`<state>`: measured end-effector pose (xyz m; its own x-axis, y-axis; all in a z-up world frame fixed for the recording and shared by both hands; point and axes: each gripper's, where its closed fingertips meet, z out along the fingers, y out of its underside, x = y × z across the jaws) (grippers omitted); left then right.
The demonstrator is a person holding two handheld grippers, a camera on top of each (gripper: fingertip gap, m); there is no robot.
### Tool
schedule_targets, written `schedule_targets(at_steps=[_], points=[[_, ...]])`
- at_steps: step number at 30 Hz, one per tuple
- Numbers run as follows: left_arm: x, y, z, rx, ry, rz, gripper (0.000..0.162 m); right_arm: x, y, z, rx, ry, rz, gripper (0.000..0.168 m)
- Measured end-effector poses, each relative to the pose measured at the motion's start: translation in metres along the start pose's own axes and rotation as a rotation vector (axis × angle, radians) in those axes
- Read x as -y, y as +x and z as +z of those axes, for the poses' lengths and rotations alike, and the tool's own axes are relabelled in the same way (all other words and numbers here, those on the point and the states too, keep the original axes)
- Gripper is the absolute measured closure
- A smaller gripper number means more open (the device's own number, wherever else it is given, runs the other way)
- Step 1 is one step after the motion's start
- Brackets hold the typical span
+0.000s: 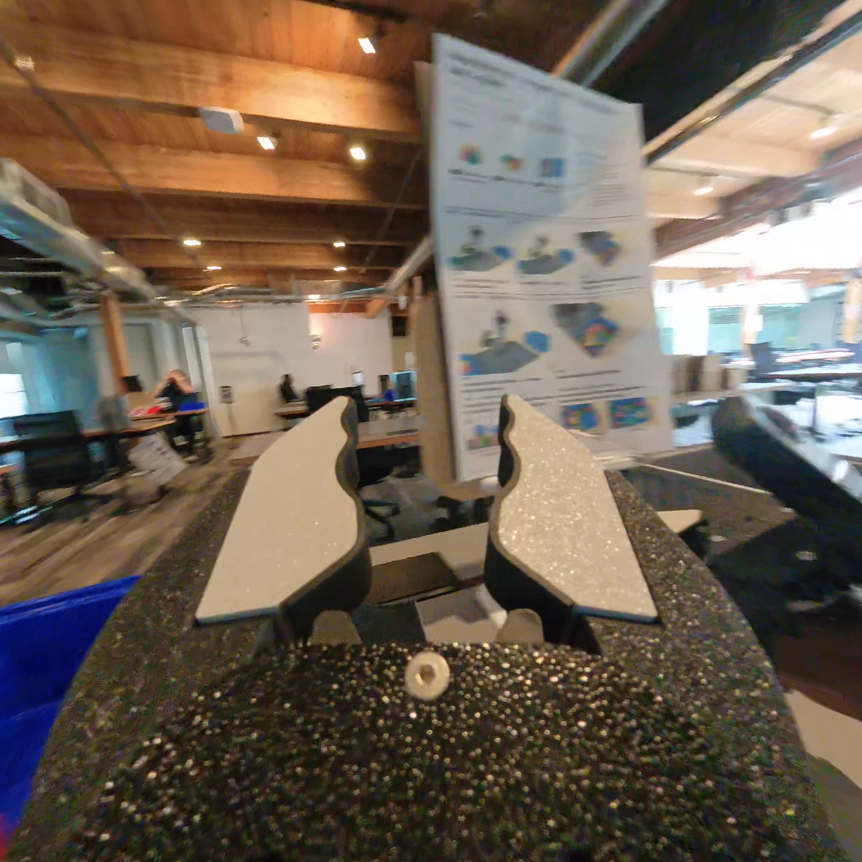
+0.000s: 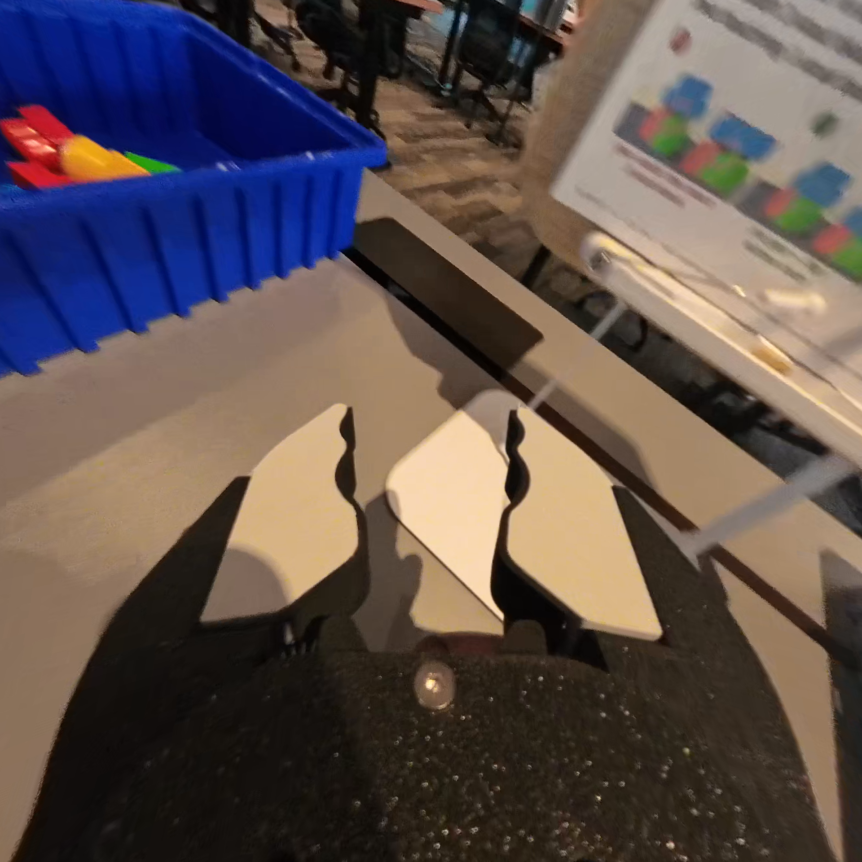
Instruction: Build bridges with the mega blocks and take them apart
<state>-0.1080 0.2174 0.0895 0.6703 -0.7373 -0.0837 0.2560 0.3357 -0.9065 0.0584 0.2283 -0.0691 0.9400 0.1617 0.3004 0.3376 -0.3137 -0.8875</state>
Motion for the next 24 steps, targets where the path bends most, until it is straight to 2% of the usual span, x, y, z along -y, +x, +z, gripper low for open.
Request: schedule_targets(at_steps=[3,6,13,18,24], points=[[-0.015,0.078,0.012,-0.178,-0.011,-0.037,0.106,-0.034,0.033,-0.020,-0.089,-0.038,0.019,0.106],[-0.035,0.141,0.013,-0.265,-0.003,-0.058,0.108,-0.063,0.066,-0.042,-0.183,-0.059,0.075,0.108],[-0.086,0.280,-0.023,-0.586,0.047,0.115,0.118,-0.105,0.105,-0.076,-0.249,-0.045,0.222,0.108],[-0.075,0.327,-0.036,-0.765,0.100,0.043,0.111,-0.117,0.112,-0.080,-0.257,-0.080,0.194,0.109],[-0.065,0.376,-0.048,-0.884,0.125,0.108,0.106,-0.129,0.109,-0.074,-0.260,-0.125,0.160,0.109]])
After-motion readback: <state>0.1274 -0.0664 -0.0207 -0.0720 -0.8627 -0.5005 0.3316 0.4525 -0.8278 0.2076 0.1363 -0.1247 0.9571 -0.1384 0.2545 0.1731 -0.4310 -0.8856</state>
